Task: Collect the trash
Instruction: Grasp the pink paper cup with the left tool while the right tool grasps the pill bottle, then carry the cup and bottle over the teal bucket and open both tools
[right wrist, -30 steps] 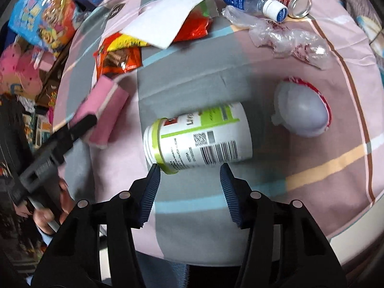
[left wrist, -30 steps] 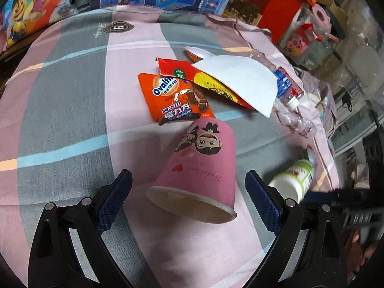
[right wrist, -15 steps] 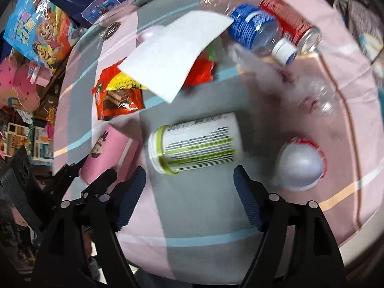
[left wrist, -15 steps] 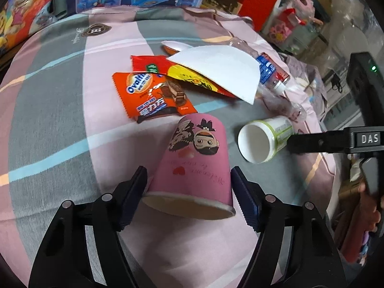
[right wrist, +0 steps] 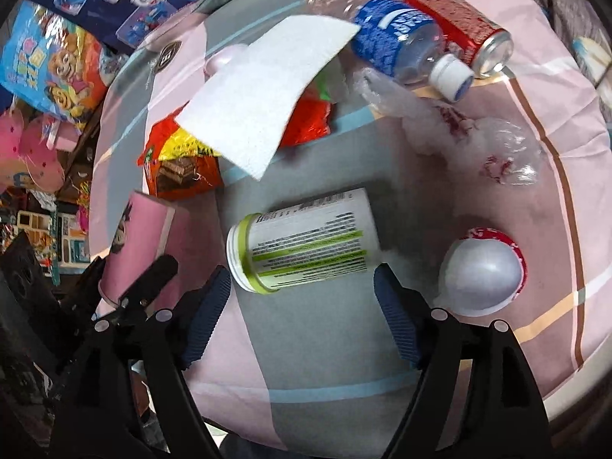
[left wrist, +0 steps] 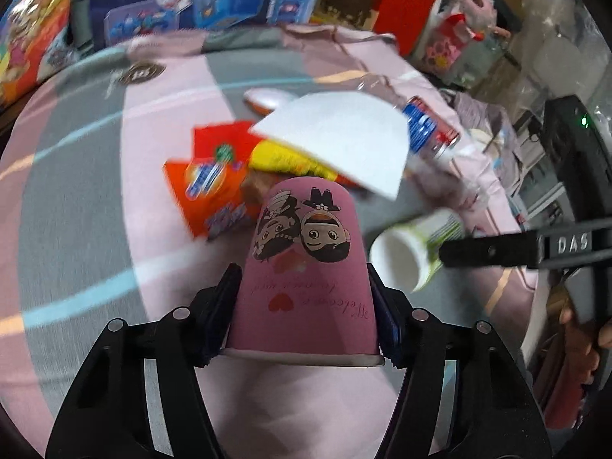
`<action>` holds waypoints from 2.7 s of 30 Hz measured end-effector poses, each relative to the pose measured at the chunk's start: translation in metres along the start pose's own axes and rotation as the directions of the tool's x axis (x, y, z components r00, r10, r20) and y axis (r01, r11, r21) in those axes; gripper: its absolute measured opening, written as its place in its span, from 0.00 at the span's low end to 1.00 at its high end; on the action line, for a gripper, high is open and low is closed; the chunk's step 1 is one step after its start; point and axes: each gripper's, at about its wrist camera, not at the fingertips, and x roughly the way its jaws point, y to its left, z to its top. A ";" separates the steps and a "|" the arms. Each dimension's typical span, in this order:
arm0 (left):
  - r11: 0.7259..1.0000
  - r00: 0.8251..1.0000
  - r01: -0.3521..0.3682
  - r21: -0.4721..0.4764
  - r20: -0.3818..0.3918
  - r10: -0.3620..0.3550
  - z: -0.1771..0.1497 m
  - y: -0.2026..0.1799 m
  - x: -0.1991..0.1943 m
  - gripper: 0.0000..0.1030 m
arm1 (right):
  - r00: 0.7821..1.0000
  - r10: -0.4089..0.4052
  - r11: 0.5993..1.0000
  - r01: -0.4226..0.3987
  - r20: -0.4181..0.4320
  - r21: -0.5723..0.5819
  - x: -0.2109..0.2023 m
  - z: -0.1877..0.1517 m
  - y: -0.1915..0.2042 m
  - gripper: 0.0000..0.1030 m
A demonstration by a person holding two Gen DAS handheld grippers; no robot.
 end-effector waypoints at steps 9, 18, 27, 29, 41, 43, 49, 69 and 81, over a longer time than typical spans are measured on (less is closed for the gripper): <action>0.987 0.991 0.111 0.113 -0.088 -0.102 0.008 -0.044 0.034 0.62 | 0.999 -0.008 0.998 0.006 0.046 0.062 -0.011 -0.001 -0.034 0.64; 0.972 0.963 0.217 0.095 -0.182 -0.197 -0.021 -0.064 0.048 0.62 | 1.000 0.010 0.996 -0.012 0.014 0.094 0.007 0.010 -0.031 0.69; 0.994 0.986 0.110 -0.012 -0.123 -0.111 -0.024 -0.028 0.028 0.65 | 0.999 0.030 0.993 -0.026 -0.037 0.116 0.009 -0.003 -0.034 0.71; 0.994 0.988 0.101 -0.037 -0.112 -0.105 -0.023 -0.021 0.023 0.68 | 0.999 0.033 0.993 -0.029 -0.031 0.115 0.007 -0.005 -0.033 0.72; 0.998 0.989 0.046 -0.053 -0.136 -0.053 -0.033 -0.011 0.025 0.72 | 0.997 0.051 0.995 -0.047 -0.050 0.089 0.031 0.000 -0.014 0.70; 0.997 0.989 0.044 -0.057 -0.136 -0.052 -0.034 -0.010 0.024 0.72 | 0.998 0.042 0.998 -0.039 -0.056 0.046 0.040 0.000 -0.008 0.60; 0.999 0.997 -0.014 -0.041 -0.082 0.011 -0.030 -0.019 0.015 0.66 | 0.999 0.002 1.000 -0.002 0.045 -0.012 0.021 0.003 -0.008 0.54; 0.995 0.997 0.063 0.072 -0.036 -0.061 0.030 -0.127 0.006 0.66 | 0.942 0.111 0.985 -0.146 0.318 0.090 -0.105 -0.005 -0.119 0.52; 0.928 0.984 0.165 0.335 -0.119 -0.132 0.084 -0.311 0.065 0.66 | 0.857 -0.051 0.904 -0.179 0.513 0.389 -0.198 -0.052 -0.317 0.52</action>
